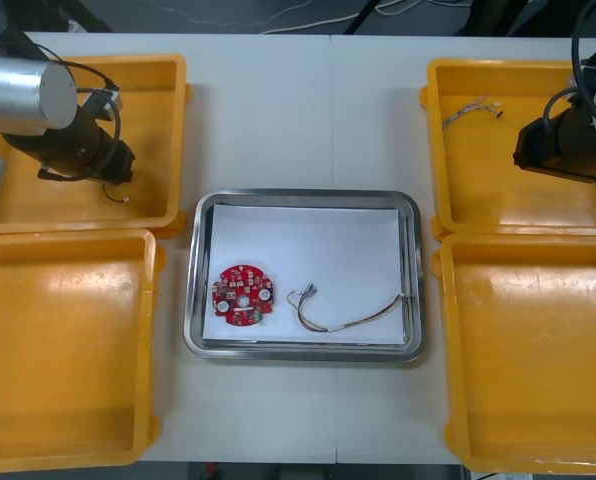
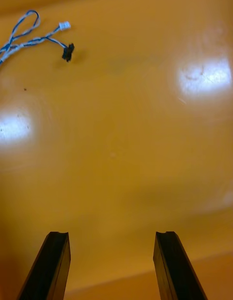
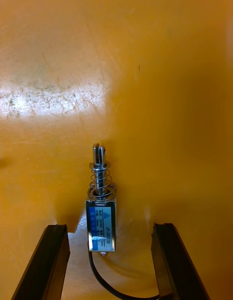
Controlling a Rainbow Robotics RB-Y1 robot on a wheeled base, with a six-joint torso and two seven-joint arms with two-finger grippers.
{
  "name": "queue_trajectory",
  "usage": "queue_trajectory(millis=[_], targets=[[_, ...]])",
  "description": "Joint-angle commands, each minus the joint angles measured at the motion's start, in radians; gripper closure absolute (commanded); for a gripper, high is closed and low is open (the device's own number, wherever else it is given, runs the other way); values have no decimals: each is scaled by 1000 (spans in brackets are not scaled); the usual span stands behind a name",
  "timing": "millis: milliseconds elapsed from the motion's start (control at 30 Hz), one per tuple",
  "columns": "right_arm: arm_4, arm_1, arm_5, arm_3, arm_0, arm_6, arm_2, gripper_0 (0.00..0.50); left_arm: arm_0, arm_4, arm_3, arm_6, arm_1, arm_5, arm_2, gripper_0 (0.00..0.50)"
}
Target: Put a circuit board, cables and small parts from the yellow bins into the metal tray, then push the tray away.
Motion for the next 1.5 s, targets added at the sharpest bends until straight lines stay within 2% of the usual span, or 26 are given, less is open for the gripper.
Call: queue_trajectory(millis=[33,200,467,767,967,1100,1433,1467,1500], targets=[[20,4,-75,68,-103,27,60,0,8,-11,-10,-1,-15,-10,20,0],[30,34,-159,155,-152,24,63,0,3,-9,-8,12,-15,-12,21,0],[88,69,-307,226,-191,19,63,0,-30,-1,36,19,-19,-13,26,0],[85,72,-477,310,-204,34,66,0,-56,9,69,21,-19,-13,31,0],[132,72,-589,361,-206,47,69,0,-79,22,93,21,-19,-15,46,0],[135,72,-664,407,-207,50,73,0,-87,22,99,24,-19,-15,51,0],[185,100,-785,519,-237,48,83,0,-129,11,135,27,-28,-13,64,0],[195,107,-808,540,-243,50,83,0,-133,11,135,30,-28,-13,64,11],[198,109,-816,548,-246,48,83,0,-135,11,135,30,-28,-13,64,48]])
